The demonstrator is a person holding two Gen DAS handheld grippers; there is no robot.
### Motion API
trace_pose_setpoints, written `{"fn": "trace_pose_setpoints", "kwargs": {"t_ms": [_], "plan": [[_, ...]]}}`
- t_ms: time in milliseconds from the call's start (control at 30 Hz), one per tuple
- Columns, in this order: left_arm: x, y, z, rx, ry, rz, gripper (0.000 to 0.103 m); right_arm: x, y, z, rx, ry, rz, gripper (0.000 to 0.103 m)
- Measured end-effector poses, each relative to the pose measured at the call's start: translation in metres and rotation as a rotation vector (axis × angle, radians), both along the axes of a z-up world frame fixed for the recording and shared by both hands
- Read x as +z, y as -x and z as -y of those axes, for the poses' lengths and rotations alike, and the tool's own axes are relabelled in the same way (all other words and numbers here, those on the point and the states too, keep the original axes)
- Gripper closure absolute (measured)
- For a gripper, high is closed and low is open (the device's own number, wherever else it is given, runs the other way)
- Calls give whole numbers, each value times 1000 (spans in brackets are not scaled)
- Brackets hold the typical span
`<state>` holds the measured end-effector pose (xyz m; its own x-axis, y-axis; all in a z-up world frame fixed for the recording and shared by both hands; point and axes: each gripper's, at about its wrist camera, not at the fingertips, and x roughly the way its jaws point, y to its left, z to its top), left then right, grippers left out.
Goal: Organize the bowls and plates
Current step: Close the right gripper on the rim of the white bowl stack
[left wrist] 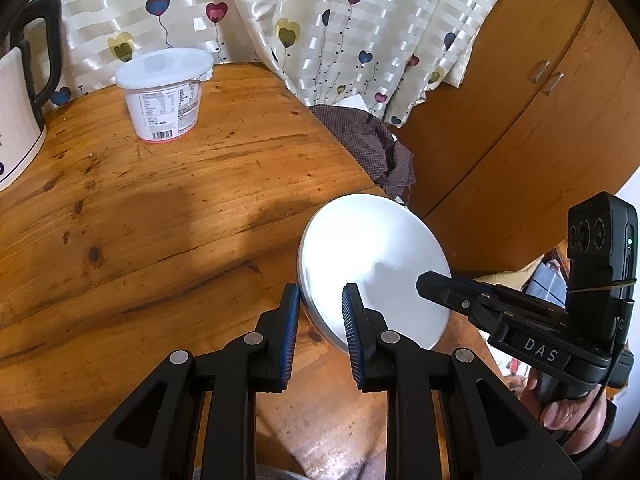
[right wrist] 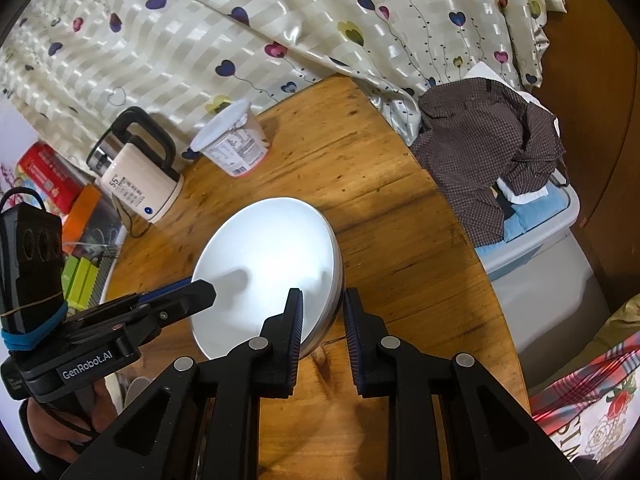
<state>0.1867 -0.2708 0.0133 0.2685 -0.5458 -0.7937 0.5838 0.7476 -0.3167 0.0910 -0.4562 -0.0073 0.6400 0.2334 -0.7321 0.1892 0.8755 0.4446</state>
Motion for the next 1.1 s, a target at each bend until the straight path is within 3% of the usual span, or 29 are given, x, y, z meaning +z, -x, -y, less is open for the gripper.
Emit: {"fn": "trace_pose_setpoints", "kwargs": {"t_ms": [1100], "plan": [[47, 67, -71, 83, 83, 82, 80, 46, 46, -61, 84, 16, 58, 83]]}}
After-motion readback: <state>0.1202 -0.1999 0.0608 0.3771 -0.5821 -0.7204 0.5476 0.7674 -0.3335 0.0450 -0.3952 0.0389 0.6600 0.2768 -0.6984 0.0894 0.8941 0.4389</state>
